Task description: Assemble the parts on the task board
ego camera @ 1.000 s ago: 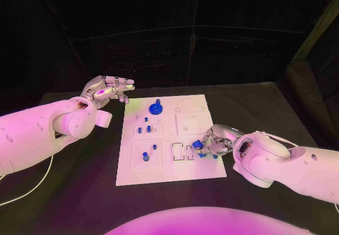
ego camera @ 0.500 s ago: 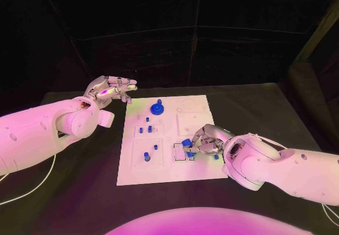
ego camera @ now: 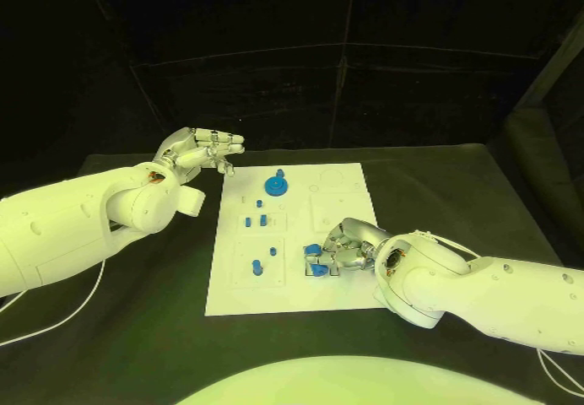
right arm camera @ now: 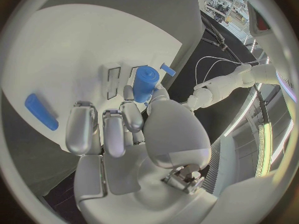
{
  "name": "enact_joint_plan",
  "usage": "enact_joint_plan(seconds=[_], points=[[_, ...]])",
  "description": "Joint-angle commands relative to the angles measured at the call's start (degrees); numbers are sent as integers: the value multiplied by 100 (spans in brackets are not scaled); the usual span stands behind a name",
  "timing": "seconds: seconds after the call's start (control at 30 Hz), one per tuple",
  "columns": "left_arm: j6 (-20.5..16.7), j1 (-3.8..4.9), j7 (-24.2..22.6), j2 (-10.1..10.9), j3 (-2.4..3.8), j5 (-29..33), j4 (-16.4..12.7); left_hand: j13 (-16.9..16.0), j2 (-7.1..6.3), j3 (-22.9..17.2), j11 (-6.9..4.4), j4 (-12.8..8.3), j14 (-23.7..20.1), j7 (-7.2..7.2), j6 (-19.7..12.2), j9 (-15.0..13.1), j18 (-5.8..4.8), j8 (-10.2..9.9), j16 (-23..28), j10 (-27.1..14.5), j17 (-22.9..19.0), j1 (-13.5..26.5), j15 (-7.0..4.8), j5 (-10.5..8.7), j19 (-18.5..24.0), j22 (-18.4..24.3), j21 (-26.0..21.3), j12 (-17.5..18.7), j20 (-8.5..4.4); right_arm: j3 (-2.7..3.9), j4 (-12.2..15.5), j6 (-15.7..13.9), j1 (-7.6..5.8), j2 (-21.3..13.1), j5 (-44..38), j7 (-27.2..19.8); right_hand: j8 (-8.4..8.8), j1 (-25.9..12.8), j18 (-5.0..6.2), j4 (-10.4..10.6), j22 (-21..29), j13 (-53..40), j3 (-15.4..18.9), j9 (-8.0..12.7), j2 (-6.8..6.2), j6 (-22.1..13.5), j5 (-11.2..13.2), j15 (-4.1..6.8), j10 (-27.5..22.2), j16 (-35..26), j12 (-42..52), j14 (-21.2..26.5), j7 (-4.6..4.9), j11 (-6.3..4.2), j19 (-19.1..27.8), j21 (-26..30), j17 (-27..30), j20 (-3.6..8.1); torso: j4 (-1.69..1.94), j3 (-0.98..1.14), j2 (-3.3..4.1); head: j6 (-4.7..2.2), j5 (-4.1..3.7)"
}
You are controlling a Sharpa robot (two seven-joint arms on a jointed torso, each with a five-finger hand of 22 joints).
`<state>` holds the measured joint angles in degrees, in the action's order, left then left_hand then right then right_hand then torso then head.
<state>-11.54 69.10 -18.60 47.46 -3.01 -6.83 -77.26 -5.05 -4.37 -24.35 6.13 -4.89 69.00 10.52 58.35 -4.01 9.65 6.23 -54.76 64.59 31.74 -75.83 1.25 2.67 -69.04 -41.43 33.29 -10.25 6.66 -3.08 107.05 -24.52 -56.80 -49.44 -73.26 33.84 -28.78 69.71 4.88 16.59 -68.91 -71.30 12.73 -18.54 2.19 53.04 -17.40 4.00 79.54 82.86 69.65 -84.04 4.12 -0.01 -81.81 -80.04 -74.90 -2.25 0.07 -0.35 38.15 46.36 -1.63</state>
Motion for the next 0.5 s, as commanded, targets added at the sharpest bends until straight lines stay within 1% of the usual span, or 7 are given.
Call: enact_joint_plan(seconds=[0.03, 0.1, 0.13, 0.2, 0.27, 0.37, 0.5], points=[[52, 10, -7, -10, 5, 21, -7, -6, 66, 29, 15, 10, -52, 15, -32, 7, 80, 39, 1, -40, -9, -13, -1, 19, 31, 10, -23, -24, 17, 4, -6, 59, -10, 20, 4, 89, -37, -47, -83, 5, -7, -7, 53, -13, 4, 10, 55, 19, 18, 28, -23, -347, -3, -29, -32, -28, -108, 23, -16, 4, -1, 8, 18], [52, 10, -6, -12, 5, 21, -7, -6, 66, 29, 15, 10, -52, 15, -32, 7, 80, 39, 1, -40, -9, -13, -1, 19, 31, 10, -23, -24, 17, 4, -17, 1, -10, 32, -67, 120, -65, -99, -83, 4, -4, -5, 120, -41, -3, 5, 207, 26, 15, 22, -40, -344, -10, -35, -29, -25, -98, 29, -17, 1, -4, 1, 9], [52, 10, -5, -12, 5, 21, -7, -6, 66, 29, 15, 10, -52, 15, -32, 7, 80, 39, 1, -40, -9, -13, -1, 19, 31, 10, -23, -24, 17, 4, -23, -29, -10, 37, -103, 133, -87, -175, -80, 9, 7, 10, 183, -65, 1, -9, 414, 32, 3, 16, -70, -342, -16, -33, -24, -18, -88, 33, -18, 0, -5, -3, 6], [53, 10, -4, -13, 5, 21, -6, -6, 66, 29, 15, 10, -52, 15, -32, 7, 80, 39, 1, -40, -9, -13, -1, 19, 31, 10, -23, -24, 17, 4, -36, -90, -10, 45, -161, 153, -101, -308, -75, 5, 37, 147, 287, -92, -52, -58, 820, 25, -89, -29, -252, -323, -8, -27, -7, 1, -10, 33, -15, 0, -7, -3, 5], [55, 10, -3, -14, 5, 21, -6, -6, 66, 29, 15, 10, -52, 15, -32, 7, 80, 39, 1, -40, -9, -13, -1, 19, 31, 10, -23, -24, 17, 4, -44, -140, -10, 49, -224, 165, -83, -478, -66, 17, 97, 439, 332, -102, -180, -164, 1134, 1, -284, -76, -616, -302, 27, 0, 26, 39, 57, 15, -10, 1, -6, -5, 6], [53, 10, -1, -13, 5, 21, -3, -6, 66, 29, 15, 10, -52, 15, -32, 7, 80, 39, 1, -40, -9, -13, -1, 19, 31, 10, -23, -24, 17, 4, -44, -198, -11, 46, -323, 172, -96, -651, -57, 26, 140, 657, 218, -125, -377, -262, 1309, -22, -424, -102, -889, -295, 57, 26, 51, 69, 82, -9, -10, 4, -5, -6, 7], [54, 11, -1, -12, 5, 21, -1, -6, 66, 29, 15, 10, -52, 15, -32, 7, 80, 39, 1, -40, -9, -13, -1, 19, 31, 10, -23, -24, 17, 4, -33, -248, -11, 32, -437, 177, -127, -773, -53, 29, 162, 773, 58, -147, -512, -324, 1346, -34, -489, -117, -1027, -293, 70, 40, 63, 86, 94, -23, -17, 6, -4, -10, 7]])
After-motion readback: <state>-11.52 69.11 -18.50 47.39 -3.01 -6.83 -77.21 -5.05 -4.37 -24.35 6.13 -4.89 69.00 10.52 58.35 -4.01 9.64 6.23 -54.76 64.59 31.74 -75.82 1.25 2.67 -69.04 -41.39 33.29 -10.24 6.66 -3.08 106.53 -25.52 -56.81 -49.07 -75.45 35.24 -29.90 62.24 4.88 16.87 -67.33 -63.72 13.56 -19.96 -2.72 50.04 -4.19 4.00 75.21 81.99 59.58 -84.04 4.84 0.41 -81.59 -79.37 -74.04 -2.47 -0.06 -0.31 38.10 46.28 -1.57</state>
